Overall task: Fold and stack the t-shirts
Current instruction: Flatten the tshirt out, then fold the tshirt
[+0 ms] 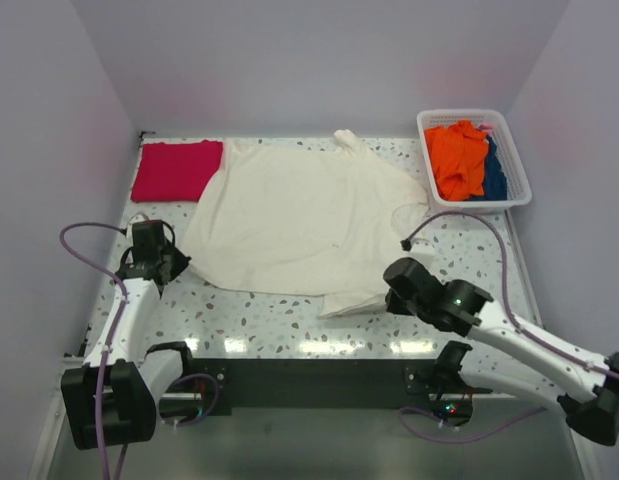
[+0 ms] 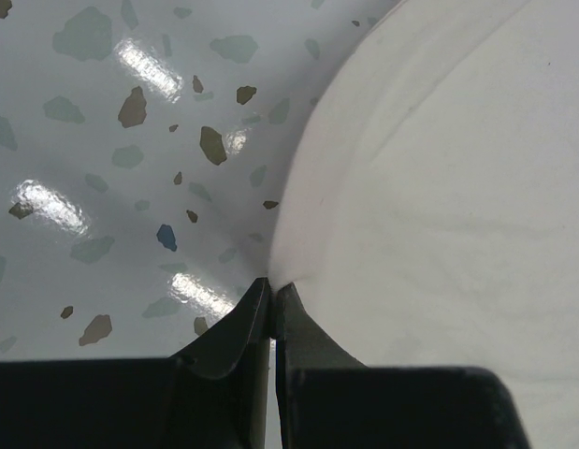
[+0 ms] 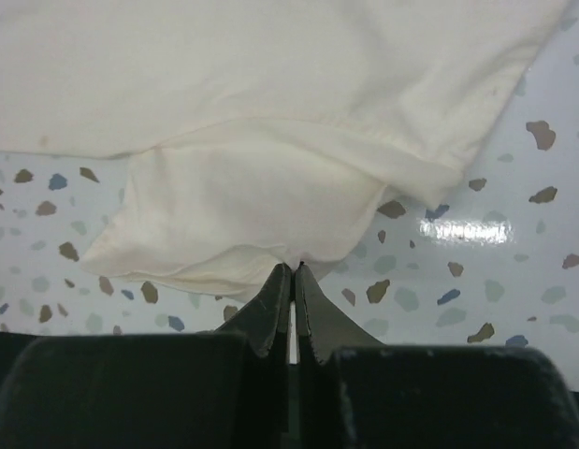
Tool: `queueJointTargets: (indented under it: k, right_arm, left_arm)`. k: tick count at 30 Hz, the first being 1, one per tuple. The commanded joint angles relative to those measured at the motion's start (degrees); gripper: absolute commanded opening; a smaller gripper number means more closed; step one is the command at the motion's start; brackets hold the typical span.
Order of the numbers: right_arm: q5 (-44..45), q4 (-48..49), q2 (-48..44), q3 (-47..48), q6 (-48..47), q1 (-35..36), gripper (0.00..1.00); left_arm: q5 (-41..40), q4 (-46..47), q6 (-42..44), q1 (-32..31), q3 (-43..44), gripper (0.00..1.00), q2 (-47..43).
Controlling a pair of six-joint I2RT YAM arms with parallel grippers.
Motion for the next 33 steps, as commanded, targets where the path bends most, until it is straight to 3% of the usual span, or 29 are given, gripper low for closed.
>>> queueJointTargets:
  k: [1, 11, 17, 23, 27, 31, 33]
  right_arm:
    - [0.2, -12.3, -10.6, 1.3, 5.9, 0.2, 0.00]
    - [2.2, -25.8, -21.6, 12.0, 7.8, 0.2, 0.00]
    - [0.8, -26.5, -20.7, 14.5, 5.1, 0.2, 0.00]
    - [-1.6, -19.9, -16.0, 9.9, 2.4, 0.1, 0.00]
    - [0.7, -15.4, -11.5, 8.6, 0.2, 0.2, 0.00]
    - [7.8, -12.7, -1.5, 11.7, -4.3, -0.3, 0.00]
    - [7.5, -9.2, 6.6, 14.8, -10.0, -3.9, 0.00]
  left_arm:
    - [1.0, 1.9, -1.5, 0.3, -0.7, 0.02, 0.0]
    - [-0.7, -3.1, -3.6, 0.4, -0.2, 0.03, -4.4]
    - [-2.9, -7.1, -4.4, 0.4, 1.5, 0.04, -8.7]
    - [-4.6, -8.7, -4.8, 0.4, 2.9, 0.04, -10.9]
    - [-2.9, -4.3, -3.4, 0.4, 2.3, 0.03, -7.6]
    - [0.7, 1.1, -3.3, 0.1, 3.3, 0.03, -1.8]
    - [0.8, 3.0, -3.8, 0.0, 4.6, 0.03, 2.1]
